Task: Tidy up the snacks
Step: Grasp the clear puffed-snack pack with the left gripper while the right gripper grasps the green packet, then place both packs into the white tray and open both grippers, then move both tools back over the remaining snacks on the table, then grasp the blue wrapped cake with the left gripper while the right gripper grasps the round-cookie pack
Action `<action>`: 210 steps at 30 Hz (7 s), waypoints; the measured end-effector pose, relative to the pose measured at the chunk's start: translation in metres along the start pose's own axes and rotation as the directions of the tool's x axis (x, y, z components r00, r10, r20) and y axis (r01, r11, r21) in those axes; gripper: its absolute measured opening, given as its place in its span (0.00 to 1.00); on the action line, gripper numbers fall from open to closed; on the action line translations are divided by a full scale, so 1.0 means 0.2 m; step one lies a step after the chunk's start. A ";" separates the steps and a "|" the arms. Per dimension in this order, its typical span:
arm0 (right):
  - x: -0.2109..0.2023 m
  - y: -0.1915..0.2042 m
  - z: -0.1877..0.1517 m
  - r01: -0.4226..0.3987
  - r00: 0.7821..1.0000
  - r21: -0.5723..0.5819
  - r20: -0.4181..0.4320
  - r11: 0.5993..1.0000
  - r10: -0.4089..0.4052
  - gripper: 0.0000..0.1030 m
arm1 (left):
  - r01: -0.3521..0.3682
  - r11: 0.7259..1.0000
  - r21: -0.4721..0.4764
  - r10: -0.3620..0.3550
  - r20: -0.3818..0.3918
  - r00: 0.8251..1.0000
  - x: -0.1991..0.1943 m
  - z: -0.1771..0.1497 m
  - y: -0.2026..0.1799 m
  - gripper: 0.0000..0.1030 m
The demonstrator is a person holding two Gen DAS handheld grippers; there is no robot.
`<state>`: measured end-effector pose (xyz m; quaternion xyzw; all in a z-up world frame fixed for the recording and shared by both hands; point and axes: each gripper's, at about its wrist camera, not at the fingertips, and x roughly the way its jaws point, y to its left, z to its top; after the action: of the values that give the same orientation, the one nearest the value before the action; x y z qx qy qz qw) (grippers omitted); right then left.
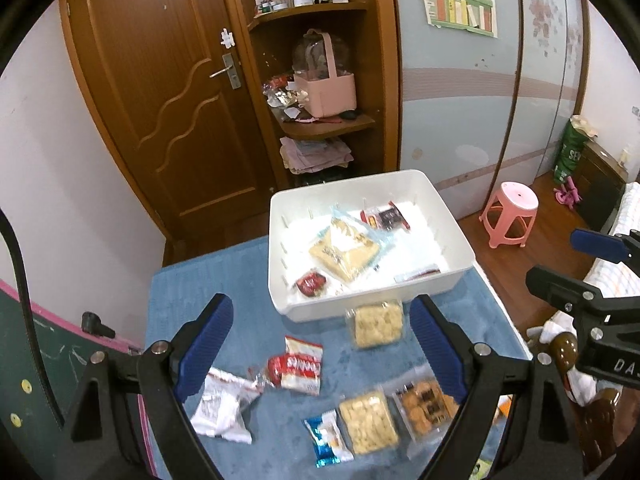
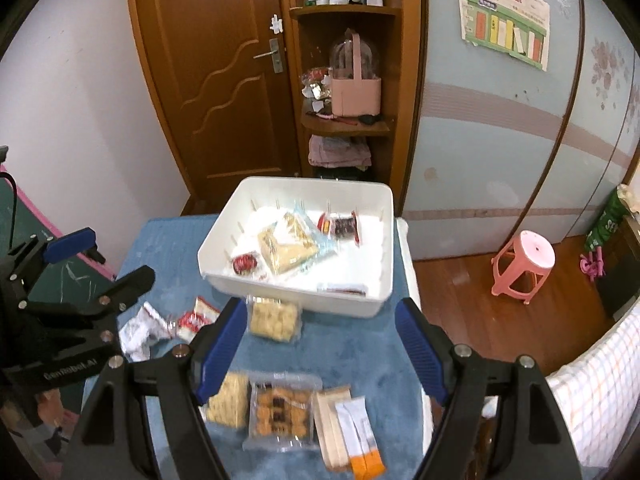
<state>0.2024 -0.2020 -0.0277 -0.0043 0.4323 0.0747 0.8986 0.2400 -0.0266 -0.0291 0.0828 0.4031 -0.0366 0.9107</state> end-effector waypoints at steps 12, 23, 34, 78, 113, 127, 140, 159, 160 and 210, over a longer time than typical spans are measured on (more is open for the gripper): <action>0.01 -0.13 -0.34 -0.009 0.994 0.052 -0.107 0.999 0.014 0.75 | 0.047 0.997 -0.066 -0.055 -0.121 0.991 0.02 -0.34 0.00 0.87; 0.16 -0.14 -0.89 -0.026 0.938 0.199 -0.333 0.980 0.092 0.75 | 0.161 0.973 -0.163 -0.198 -0.244 0.949 0.29 -0.61 -0.02 0.87; 0.35 -0.09 -1.28 0.034 0.848 0.473 -0.480 0.880 0.225 0.75 | 0.180 0.973 -0.144 -0.223 -0.393 0.892 0.63 -0.77 -0.12 0.75; 0.28 0.07 -0.93 -0.110 0.931 0.339 -0.294 0.934 0.216 0.46 | 0.260 0.933 -0.247 -0.335 -0.344 0.877 0.47 -0.55 0.03 0.59; 0.76 0.04 0.35 0.040 0.995 0.060 -0.096 0.997 -0.034 0.70 | 0.142 0.982 -0.124 -0.160 -0.147 0.976 0.74 0.47 0.13 0.89; 0.56 0.04 0.25 -0.003 0.997 0.068 -0.080 0.998 0.008 0.70 | 0.109 0.980 -0.167 -0.130 -0.120 0.984 0.53 0.29 0.15 0.89; 0.16 0.05 0.09 -0.049 0.999 0.000 -0.012 0.999 0.049 0.70 | 0.115 0.980 -0.163 -0.125 -0.053 0.991 0.17 0.13 0.10 0.89; 0.14 -0.04 -0.34 -0.088 0.985 0.039 -0.148 0.995 0.093 0.70 | 0.051 0.973 -0.224 -0.083 -0.137 0.987 0.08 -0.38 0.19 0.89; 0.16 -0.04 -0.36 -0.094 0.982 0.044 -0.159 0.995 0.100 0.70 | 0.047 0.972 -0.230 -0.083 -0.150 0.985 0.09 -0.41 0.20 0.89; 0.85 0.28 -0.78 -0.063 0.922 0.049 -0.380 0.997 0.077 0.76 | 0.045 0.961 -0.273 -0.189 -0.527 0.829 0.95 -1.08 0.12 0.26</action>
<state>0.1775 -0.1360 -0.2542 0.0130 0.6000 0.0969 0.7940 0.2136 0.0352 -0.3085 -0.0503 0.6523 -0.0165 0.7561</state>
